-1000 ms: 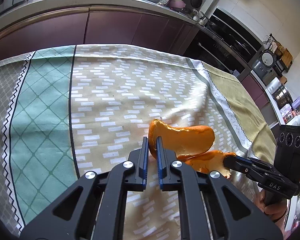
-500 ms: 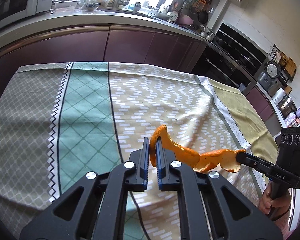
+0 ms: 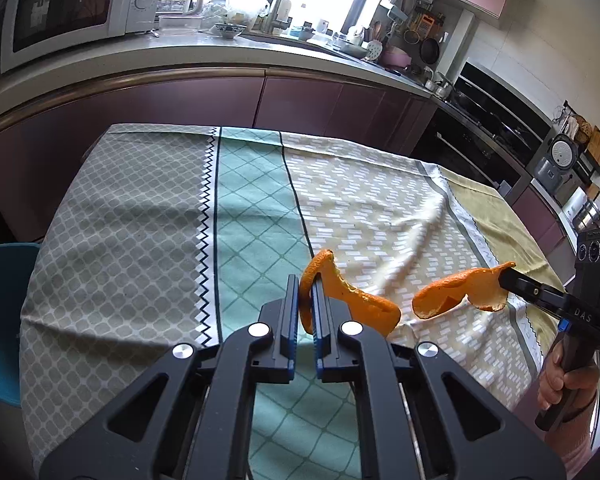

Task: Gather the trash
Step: 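Grasp one orange peel with the left tool while the right tool grasps the other peel, then lift both orange peels and carry them over the teal bin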

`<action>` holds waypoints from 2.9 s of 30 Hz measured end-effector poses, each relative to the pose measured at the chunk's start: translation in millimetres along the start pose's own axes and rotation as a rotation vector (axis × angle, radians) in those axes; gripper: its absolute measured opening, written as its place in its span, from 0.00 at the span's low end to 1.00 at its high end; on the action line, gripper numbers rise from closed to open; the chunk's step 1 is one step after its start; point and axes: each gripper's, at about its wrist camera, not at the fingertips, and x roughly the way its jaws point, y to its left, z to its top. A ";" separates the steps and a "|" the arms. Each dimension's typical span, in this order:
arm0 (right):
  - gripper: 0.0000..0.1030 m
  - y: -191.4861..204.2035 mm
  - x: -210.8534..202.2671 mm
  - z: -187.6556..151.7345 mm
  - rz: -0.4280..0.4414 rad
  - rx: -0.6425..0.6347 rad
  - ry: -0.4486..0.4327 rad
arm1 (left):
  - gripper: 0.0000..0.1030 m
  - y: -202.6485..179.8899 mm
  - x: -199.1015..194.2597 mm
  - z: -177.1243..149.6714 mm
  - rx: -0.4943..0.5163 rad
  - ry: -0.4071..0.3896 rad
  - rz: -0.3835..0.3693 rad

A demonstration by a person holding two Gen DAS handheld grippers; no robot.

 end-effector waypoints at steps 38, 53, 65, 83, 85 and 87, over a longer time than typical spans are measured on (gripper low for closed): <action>0.03 130.5 86.8 1.5 0.233 -0.141 0.105 | 0.06 94.0 -129.9 -25.1 -0.085 -0.169 0.167; 0.03 168.9 130.2 4.1 0.294 -0.179 0.162 | 0.06 125.3 -155.3 -26.3 -0.125 -0.206 0.232; 0.03 193.6 160.7 6.4 0.331 -0.201 0.201 | 0.06 147.2 -165.8 -28.2 -0.155 -0.219 0.272; 0.03 234.5 205.6 11.0 0.379 -0.229 0.250 | 0.06 184.6 -178.3 -23.1 -0.186 -0.230 0.356; 0.03 238.7 214.5 11.8 0.376 -0.234 0.260 | 0.06 191.0 -178.3 -22.5 -0.193 -0.227 0.368; 0.03 243.5 224.4 10.8 0.375 -0.236 0.274 | 0.06 197.7 -177.7 -22.5 -0.200 -0.225 0.378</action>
